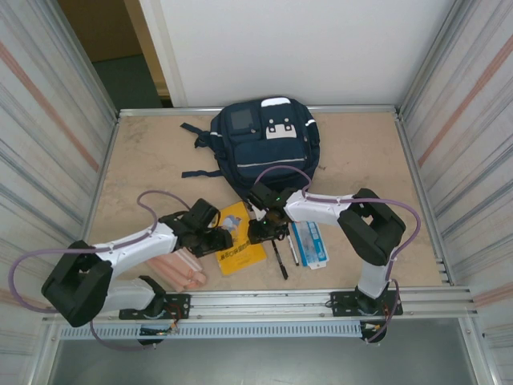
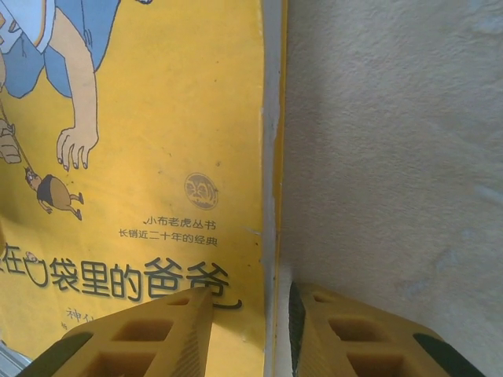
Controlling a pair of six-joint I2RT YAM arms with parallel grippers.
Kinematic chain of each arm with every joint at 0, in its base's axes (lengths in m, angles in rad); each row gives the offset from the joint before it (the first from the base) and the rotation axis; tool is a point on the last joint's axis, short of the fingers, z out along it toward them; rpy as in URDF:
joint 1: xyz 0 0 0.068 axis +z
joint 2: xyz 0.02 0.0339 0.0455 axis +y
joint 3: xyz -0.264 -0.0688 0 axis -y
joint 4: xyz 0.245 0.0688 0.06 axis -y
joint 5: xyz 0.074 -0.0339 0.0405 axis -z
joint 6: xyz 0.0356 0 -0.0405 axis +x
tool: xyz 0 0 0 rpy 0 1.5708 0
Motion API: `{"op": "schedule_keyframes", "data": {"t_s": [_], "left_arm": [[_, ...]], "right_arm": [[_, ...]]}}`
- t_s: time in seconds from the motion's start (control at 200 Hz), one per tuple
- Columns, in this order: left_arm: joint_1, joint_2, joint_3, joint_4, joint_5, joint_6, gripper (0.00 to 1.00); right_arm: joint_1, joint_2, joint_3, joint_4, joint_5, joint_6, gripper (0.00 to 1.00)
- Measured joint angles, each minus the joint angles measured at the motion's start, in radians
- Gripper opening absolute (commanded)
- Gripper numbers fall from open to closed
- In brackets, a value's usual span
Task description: Pack books, pencil case, and school supplies into a backpack
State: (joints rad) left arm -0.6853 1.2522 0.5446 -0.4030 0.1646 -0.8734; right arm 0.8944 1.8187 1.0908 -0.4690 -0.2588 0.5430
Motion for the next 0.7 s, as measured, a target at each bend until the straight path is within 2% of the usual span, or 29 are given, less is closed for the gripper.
{"op": "schedule_keyframes", "data": {"t_s": [0.135, 0.356, 0.551, 0.702], "left_arm": [[-0.009, -0.047, -0.032, 0.028, -0.040, -0.065, 0.71], [0.006, -0.028, -0.013, 0.008, -0.048, -0.029, 0.70], [0.040, -0.014, 0.000, -0.005, -0.005, -0.014, 0.70], [0.060, -0.053, -0.006, -0.002, -0.029, -0.013, 0.70]], "right_arm": [[0.001, -0.012, -0.026, 0.047, -0.007, 0.025, 0.33], [-0.005, -0.042, -0.042, 0.057, 0.027, 0.060, 0.42], [-0.043, -0.068, -0.021, 0.050, 0.053, 0.049, 0.39], [-0.050, -0.067, 0.011, 0.048, 0.039, 0.038, 0.37]]}}
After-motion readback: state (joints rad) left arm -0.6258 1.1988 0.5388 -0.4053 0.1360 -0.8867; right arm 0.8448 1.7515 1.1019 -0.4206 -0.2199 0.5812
